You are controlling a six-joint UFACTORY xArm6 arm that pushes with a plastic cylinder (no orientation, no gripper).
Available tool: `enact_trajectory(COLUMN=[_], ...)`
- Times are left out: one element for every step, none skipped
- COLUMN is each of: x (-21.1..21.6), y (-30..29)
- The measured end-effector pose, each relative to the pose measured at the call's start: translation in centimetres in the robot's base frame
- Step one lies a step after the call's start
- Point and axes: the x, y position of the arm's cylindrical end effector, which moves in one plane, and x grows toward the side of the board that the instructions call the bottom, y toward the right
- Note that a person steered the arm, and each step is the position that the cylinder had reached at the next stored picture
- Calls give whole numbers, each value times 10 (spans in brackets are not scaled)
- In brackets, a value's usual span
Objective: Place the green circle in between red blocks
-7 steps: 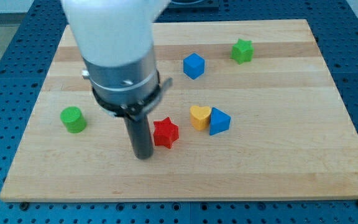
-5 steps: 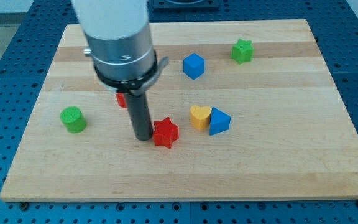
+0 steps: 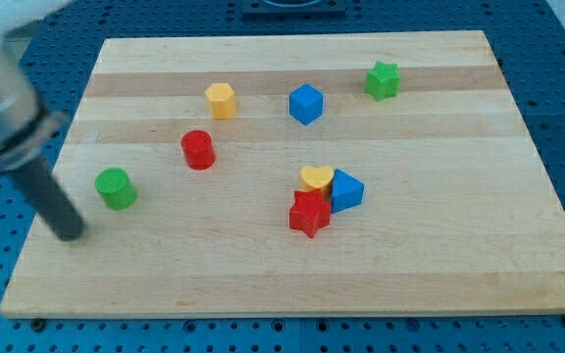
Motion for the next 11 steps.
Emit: enact_trajectory(x=[-31, -69, -60, -46, -64, -33, -11, -10, -10, -12, -43], y=[-24, -4, 50, 85, 50, 49, 90, 143, 164, 109, 94])
